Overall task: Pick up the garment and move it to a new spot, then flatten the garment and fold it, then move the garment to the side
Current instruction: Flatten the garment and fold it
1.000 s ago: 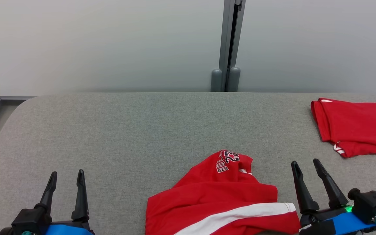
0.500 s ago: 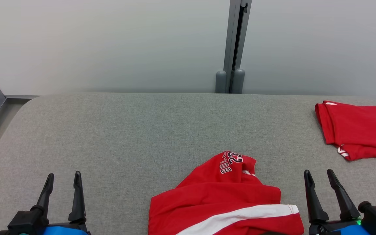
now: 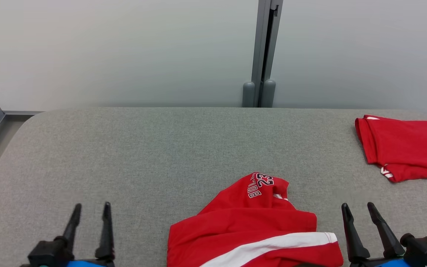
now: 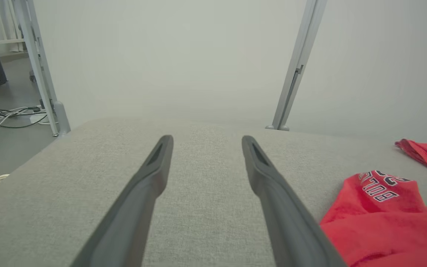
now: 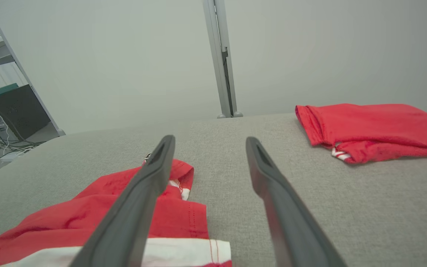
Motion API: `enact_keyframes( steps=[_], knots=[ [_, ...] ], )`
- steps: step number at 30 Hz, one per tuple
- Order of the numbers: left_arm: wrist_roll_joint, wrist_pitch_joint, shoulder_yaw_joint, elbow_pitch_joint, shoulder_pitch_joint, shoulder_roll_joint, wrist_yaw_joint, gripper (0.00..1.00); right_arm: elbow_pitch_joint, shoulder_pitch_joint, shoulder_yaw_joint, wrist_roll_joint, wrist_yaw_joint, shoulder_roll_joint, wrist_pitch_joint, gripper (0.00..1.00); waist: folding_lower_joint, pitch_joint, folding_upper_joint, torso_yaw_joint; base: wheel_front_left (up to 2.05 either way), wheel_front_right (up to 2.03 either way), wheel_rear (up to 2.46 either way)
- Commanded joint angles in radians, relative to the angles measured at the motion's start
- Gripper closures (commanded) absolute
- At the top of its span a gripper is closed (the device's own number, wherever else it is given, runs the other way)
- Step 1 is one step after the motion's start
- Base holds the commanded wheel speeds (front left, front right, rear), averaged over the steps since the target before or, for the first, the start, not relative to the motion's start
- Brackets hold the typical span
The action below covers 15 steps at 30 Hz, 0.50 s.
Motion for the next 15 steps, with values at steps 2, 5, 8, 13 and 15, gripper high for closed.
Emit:
enact_keyframes(
  steps=[2,5,8,13,15],
  knots=[
    [-0.018,0.027,-0.034,0.013,0.019,-0.016,-0.030,0.00,0.026,0.011,0.010,0.000,0.000,-0.017,0.013,0.00,0.0000,-0.002,0.0000,0.001,0.00,0.00,0.00],
    [-0.046,0.061,-0.089,0.038,0.037,-0.041,-0.072,0.00,0.070,0.002,0.028,0.001,0.000,-0.038,0.021,0.00,0.0000,-0.005,0.0000,0.000,0.00,0.00,0.00],
    [-0.064,0.097,-0.150,0.063,0.058,-0.053,-0.101,0.00,0.118,-0.013,0.054,0.012,0.000,-0.057,0.020,0.00,0.0000,-0.006,0.0000,-0.001,0.00,0.00,0.00],
    [-0.100,0.137,-0.237,0.107,0.087,-0.049,-0.126,0.00,0.205,-0.043,0.105,0.033,0.000,-0.083,0.019,0.00,0.0000,-0.004,0.0000,-0.004,0.00,0.00,0.00],
    [-0.125,0.155,-0.261,0.123,0.099,-0.049,-0.128,0.00,0.238,-0.059,0.122,0.040,0.000,-0.091,0.014,0.00,0.0000,-0.003,0.0000,-0.005,0.00,0.00,0.00]
  ],
)
